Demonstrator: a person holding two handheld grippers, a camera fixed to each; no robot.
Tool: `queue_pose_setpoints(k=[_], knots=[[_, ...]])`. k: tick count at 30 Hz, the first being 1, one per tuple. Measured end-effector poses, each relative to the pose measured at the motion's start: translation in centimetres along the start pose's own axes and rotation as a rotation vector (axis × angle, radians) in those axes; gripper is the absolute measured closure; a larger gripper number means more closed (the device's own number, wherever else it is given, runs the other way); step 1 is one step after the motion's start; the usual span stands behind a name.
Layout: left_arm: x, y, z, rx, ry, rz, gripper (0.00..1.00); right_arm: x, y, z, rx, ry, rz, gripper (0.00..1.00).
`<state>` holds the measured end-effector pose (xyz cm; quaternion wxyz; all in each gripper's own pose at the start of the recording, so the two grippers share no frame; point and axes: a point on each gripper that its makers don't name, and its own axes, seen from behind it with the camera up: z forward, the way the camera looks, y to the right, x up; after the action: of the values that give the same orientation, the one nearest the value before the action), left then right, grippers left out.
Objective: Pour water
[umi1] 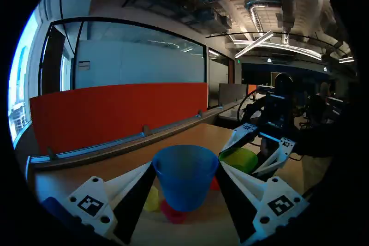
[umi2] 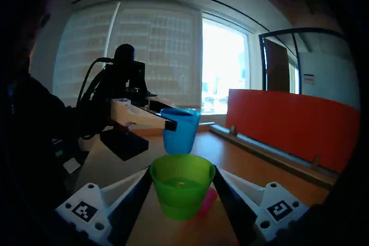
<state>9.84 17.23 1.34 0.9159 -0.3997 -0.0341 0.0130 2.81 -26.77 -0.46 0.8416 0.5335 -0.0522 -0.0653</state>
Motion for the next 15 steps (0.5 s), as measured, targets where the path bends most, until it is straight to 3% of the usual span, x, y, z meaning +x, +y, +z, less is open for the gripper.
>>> queue_pose_setpoints(k=[15], knots=[[-4.1, 1.8, 0.7, -0.048, -0.09, 0.044, 0.12, -2.3, 0.6, -0.6, -0.012, -0.063, 0.022, 0.07]])
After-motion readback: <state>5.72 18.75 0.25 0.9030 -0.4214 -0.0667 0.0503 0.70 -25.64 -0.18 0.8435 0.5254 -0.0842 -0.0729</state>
